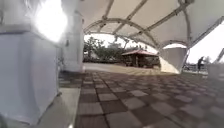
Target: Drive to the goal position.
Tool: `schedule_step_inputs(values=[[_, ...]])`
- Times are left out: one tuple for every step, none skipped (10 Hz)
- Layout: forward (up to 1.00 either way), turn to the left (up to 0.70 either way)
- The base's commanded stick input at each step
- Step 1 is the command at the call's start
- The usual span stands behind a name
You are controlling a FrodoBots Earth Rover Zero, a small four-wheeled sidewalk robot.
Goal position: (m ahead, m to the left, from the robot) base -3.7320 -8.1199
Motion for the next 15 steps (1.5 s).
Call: schedule_step_inputs(values=[[0.00,-0.70],[0.00,-0.70],[0.00,-0.70],[0.00,-0.70],[0.00,-0.70],[0.00,-0.70],[0.00,-0.70],[0.00,-0.70],[0.00,-0.70],[0.00,-0.70],[0.00,-0.70],[0.00,-0.70],[0.00,-0.70],[0.00,-0.70],[0.00,-0.70]])
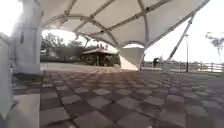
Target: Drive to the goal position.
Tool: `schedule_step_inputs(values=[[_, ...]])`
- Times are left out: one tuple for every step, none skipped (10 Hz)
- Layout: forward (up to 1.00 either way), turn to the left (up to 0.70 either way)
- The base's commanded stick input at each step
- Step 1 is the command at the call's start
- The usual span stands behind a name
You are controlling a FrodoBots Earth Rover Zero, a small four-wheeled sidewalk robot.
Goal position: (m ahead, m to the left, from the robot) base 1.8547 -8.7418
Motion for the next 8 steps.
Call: schedule_step_inputs(values=[[0.00,-0.70],[0.00,-0.70],[0.00,-0.70],[0.00,-0.70],[0.00,-0.70],[0.00,-0.70],[0.00,-0.70],[0.00,-0.70]])
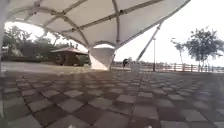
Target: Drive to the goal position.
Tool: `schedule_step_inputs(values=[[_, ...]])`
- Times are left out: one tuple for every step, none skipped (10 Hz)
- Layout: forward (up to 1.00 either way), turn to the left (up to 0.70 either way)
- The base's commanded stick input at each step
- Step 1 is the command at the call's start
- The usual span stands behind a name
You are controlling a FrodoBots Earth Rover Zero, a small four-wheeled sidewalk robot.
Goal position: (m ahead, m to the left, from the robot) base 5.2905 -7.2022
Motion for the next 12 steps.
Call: schedule_step_inputs(values=[[0.00,-0.70],[0.00,-0.70],[0.00,-0.70],[0.00,-0.70],[0.00,-0.70],[0.00,-0.70],[0.00,-0.70],[0.00,-0.70],[0.00,-0.70],[0.00,-0.70],[0.46,-0.24],[0.70,0.00]])
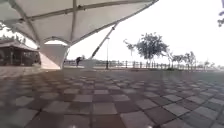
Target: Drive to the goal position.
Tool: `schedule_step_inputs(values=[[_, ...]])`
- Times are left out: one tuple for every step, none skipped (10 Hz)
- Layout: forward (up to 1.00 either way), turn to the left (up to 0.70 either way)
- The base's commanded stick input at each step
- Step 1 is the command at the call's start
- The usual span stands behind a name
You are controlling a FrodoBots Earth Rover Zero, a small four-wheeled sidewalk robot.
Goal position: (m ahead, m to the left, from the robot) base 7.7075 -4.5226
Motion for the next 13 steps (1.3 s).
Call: schedule_step_inputs(values=[[0.70,0.00],[0.70,0.00],[0.70,0.00],[0.70,0.00],[0.70,0.00],[0.70,-0.09],[0.70,-0.35],[0.70,-0.35],[0.70,-0.01],[0.70,0.00],[0.70,0.00],[0.70,0.00],[0.70,0.00]])
